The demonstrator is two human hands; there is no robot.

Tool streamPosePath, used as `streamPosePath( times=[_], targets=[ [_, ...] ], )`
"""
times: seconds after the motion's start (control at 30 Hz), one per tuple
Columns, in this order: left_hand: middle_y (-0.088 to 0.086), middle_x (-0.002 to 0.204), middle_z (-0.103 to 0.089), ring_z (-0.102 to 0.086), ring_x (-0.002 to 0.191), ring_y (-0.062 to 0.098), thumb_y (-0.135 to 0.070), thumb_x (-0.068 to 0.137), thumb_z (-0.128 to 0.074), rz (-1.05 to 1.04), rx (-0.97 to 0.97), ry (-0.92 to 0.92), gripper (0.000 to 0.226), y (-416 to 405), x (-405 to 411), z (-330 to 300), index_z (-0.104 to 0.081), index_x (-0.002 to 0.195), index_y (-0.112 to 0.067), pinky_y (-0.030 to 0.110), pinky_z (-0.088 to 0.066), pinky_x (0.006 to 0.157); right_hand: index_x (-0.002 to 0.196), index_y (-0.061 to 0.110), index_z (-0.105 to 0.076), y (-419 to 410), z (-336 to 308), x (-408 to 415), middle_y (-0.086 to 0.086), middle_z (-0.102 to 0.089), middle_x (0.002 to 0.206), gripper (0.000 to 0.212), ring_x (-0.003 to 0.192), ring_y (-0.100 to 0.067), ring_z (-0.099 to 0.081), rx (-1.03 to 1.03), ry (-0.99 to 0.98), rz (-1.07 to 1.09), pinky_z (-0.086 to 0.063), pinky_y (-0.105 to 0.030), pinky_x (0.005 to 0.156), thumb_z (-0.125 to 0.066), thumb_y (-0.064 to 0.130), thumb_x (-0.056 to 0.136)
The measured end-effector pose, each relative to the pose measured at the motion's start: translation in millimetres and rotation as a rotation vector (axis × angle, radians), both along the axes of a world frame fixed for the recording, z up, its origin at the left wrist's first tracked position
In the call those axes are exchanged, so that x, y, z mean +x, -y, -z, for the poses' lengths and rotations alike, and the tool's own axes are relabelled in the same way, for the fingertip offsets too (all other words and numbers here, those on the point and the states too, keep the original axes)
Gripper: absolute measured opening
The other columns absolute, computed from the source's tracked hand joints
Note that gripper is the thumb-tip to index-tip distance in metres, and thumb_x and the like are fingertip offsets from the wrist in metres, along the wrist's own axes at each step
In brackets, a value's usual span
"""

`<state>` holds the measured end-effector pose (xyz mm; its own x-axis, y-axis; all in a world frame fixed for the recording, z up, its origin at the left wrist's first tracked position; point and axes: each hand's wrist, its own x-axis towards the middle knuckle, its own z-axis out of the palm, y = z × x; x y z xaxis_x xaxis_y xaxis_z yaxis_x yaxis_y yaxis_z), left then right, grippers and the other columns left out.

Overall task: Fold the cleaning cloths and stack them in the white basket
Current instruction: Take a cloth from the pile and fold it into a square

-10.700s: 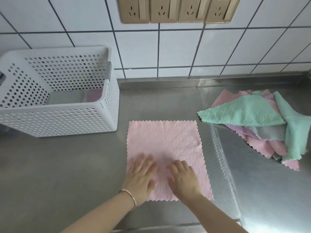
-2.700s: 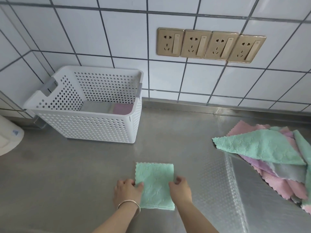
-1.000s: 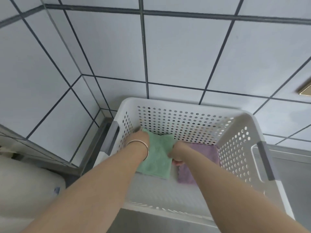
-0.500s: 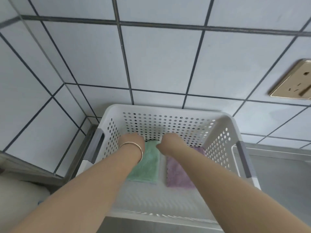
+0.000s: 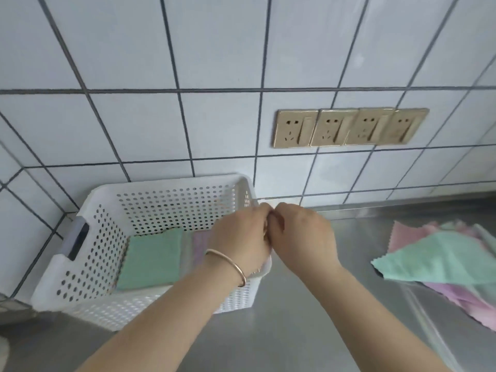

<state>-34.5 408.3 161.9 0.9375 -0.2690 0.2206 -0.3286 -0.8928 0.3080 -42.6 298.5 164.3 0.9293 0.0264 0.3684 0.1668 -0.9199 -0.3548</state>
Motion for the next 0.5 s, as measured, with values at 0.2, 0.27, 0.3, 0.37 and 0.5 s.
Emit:
streamPosePath(
  times=[0.2, 0.27, 0.3, 0.37, 0.5],
  targets=[
    [-0.002, 0.097, -0.067, -0.063, 0.088, 0.029, -0.025, 0.071, -0.03, 0.161, -0.134, -0.028, 0.04, 105.6, -37.5, 29.1, -0.057, 0.1, -0.026, 0.034, -0.048, 0.067, 0.052, 0.025, -0.038, 105.7, 30.2, -53.4, 0.002, -0.042, 0.04, 0.029, 0.039, -0.019, -0.02, 0.054, 0.144, 0.184, 0.001, -0.012, 0.042, -0.061, 0.017, 0.067],
    [0.001, 0.094, -0.068, -0.063, 0.083, 0.033, -0.025, 0.071, -0.03, 0.204, -0.144, -0.03, 0.04, 146.9, -51.1, 40.7, -0.059, 0.099, -0.025, 0.032, -0.042, 0.061, 0.054, 0.026, -0.032, 147.6, 44.1, -69.0, 0.001, -0.046, 0.04, 0.028, 0.04, -0.02, -0.022, 0.055, 0.147, 0.213, -0.001, -0.012, 0.041, -0.054, 0.022, 0.071],
    [0.002, 0.093, -0.068, -0.063, 0.083, 0.035, -0.024, 0.073, -0.032, 0.228, -0.149, -0.038, 0.038, 169.3, -58.1, 46.0, -0.06, 0.099, -0.024, 0.032, -0.04, 0.06, 0.056, 0.027, -0.03, 169.4, 50.3, -77.9, 0.001, -0.047, 0.042, 0.029, 0.04, -0.021, -0.025, 0.075, 0.124, 0.221, -0.004, -0.013, 0.04, -0.053, 0.023, 0.072],
    [0.003, 0.096, -0.068, -0.063, 0.085, 0.034, -0.024, 0.078, -0.036, 0.256, -0.147, -0.082, 0.034, 205.5, -68.9, 59.9, -0.06, 0.102, -0.022, 0.033, -0.043, 0.062, 0.057, 0.027, -0.031, 206.1, 66.6, -93.0, -0.002, -0.051, 0.046, 0.03, 0.042, -0.022, -0.031, 0.122, 0.063, 0.235, -0.009, -0.016, 0.038, -0.055, 0.022, 0.075],
    [0.0, 0.099, -0.067, -0.063, 0.087, 0.029, -0.032, 0.076, -0.029, 0.317, -0.064, -0.177, 0.041, 269.6, -82.4, 95.3, -0.058, 0.104, -0.024, 0.036, -0.049, 0.067, 0.059, 0.023, -0.039, 276.6, 98.9, -118.1, -0.003, -0.051, 0.052, 0.022, 0.049, -0.025, -0.046, 0.147, -0.097, 0.247, -0.022, -0.028, 0.04, -0.047, 0.029, 0.078]
  ],
)
